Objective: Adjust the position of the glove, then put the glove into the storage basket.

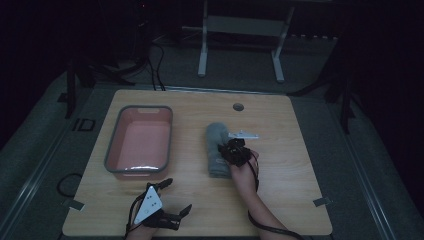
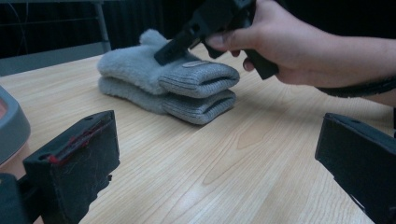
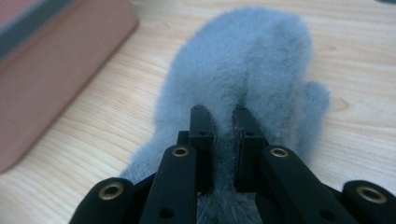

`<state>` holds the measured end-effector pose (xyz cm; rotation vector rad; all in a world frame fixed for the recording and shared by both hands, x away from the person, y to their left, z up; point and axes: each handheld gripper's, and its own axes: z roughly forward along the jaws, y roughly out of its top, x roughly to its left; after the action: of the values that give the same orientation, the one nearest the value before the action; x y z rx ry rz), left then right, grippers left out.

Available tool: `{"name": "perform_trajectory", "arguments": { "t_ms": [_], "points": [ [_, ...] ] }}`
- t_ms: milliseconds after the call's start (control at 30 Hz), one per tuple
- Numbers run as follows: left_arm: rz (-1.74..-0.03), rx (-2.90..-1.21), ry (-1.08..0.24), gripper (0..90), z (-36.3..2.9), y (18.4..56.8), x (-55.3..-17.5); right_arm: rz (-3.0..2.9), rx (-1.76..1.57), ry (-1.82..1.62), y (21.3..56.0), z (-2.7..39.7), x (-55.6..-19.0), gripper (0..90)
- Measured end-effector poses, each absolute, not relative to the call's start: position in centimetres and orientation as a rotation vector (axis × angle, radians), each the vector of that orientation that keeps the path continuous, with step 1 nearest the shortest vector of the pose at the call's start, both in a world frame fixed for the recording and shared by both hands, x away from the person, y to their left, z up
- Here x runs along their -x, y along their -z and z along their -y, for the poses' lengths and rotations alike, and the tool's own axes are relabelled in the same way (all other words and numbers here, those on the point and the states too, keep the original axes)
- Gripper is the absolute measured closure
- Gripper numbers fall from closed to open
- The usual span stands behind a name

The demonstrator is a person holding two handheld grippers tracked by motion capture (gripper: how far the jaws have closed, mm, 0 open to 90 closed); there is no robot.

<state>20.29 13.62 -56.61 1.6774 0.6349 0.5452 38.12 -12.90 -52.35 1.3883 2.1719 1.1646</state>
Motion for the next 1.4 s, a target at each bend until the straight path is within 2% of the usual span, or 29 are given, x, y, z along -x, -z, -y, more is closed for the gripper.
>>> {"name": "perform_trajectory", "arguments": {
  "t_ms": [333, 367, 400, 433, 500, 533, 600, 633, 667, 733, 767, 867, 1033, 1400],
  "points": [
    [-0.647, -1.671, -0.522, 0.1, -13.5, 56.7, -20.4, -2.216, -1.376, -1.136, 53.2, 12.8, -38.3, 75.1],
    [-0.643, -1.670, -0.520, 0.1, -13.5, 56.7, -20.4, -2.223, -1.375, -1.136, 53.2, 12.8, -38.4, 72.3],
    [-0.639, -1.664, -0.516, 0.1, -13.5, 56.7, -20.3, -2.228, -1.367, -1.144, 53.1, 13.0, -38.4, 65.6],
    [-0.639, -1.664, -0.516, 0.1, -13.5, 56.7, -20.3, -2.228, -1.367, -1.144, 53.1, 13.0, -38.4, 65.6],
    [-0.639, -1.662, -0.508, 0.1, -13.4, 56.7, -20.3, -2.230, -1.345, -1.163, 52.9, 13.1, -38.3, 57.8],
    [-0.634, -1.663, -0.504, 0.1, -13.3, 56.7, -20.2, -2.247, -1.276, -1.163, 52.5, 13.3, -38.2, 48.0],
    [-0.626, -1.666, -0.504, 0.1, -13.2, 56.6, -20.1, -2.240, -1.227, -1.168, 52.1, 13.6, -38.1, 40.0],
    [-0.624, -1.662, -0.497, 0.1, -13.1, 56.6, -20.1, -2.240, -1.227, -1.168, 52.1, 13.6, -38.1, 40.0],
    [-0.622, -1.662, -0.493, 0.1, -13.0, 56.6, -20.0, -2.234, -1.190, -1.164, 51.8, 13.7, -38.1, 33.6],
    [-0.620, -1.659, -0.501, 0.1, -12.9, 56.5, -19.9, -2.218, -1.169, -1.149, 51.2, 14.1, -37.9, 29.6],
    [-0.627, -1.661, -0.500, 0.1, -12.8, 56.4, -19.9, -2.264, -1.163, -1.172, 50.3, 14.9, -37.8, 16.8],
    [-0.649, -1.713, -0.516, 0.1, -12.3, 56.3, -19.7, -2.287, -1.148, -1.221, 49.6, 15.9, -37.6, 11.8],
    [-0.660, -1.758, -0.502, 0.1, -11.4, 55.8, -19.4, -2.302, -1.086, -1.243, 49.4, 17.0, -37.3, 11.6],
    [-0.691, -1.755, -0.346, 0.1, -9.7, 52.0, -21.4, -2.302, -0.893, -1.258, 48.3, 19.2, -36.3, 13.2]
  ]
}}
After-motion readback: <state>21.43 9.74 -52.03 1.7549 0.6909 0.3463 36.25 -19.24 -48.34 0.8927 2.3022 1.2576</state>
